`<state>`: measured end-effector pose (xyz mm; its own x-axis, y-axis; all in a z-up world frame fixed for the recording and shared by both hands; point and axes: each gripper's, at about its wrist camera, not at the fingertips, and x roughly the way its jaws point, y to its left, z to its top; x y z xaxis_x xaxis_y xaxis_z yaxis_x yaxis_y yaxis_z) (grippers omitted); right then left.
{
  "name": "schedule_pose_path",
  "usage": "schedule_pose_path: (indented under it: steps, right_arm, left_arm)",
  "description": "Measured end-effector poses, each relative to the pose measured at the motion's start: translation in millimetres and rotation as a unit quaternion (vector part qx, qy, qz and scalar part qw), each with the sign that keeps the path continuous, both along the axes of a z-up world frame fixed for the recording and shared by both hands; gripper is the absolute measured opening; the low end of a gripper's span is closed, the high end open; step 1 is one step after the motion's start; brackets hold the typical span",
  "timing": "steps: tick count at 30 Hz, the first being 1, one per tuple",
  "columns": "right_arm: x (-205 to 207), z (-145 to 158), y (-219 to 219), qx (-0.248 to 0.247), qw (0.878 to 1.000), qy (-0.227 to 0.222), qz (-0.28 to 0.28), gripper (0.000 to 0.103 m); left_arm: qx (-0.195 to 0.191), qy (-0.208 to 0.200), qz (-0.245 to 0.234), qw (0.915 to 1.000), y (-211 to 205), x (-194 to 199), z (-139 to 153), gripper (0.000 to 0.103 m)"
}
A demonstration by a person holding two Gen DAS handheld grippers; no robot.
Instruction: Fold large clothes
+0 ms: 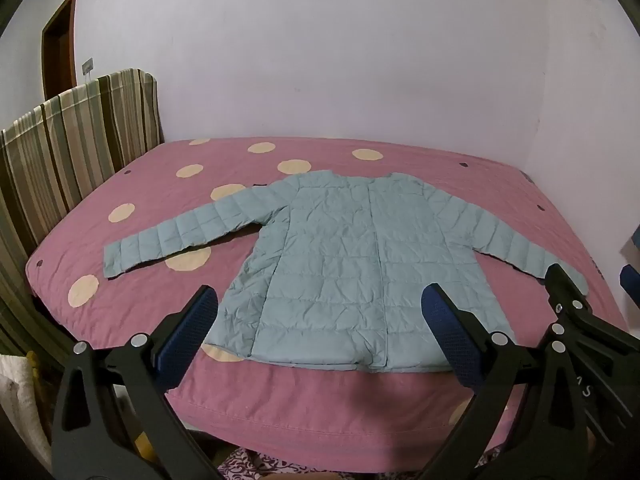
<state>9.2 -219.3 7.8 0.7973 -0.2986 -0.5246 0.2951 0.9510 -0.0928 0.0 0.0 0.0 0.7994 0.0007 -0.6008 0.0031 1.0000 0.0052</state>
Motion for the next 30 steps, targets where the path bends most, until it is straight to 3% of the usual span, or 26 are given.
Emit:
schedule_pose_path:
  steps: [30]
  right_arm:
    - [0.1, 2.4, 4.0, -0.001, 1.000, 0.001, 0.000, 0.098]
  left_arm:
    - [-0.001, 0.001, -0.001, 1.0000, 0.0, 0.7, -0.1, 0.101]
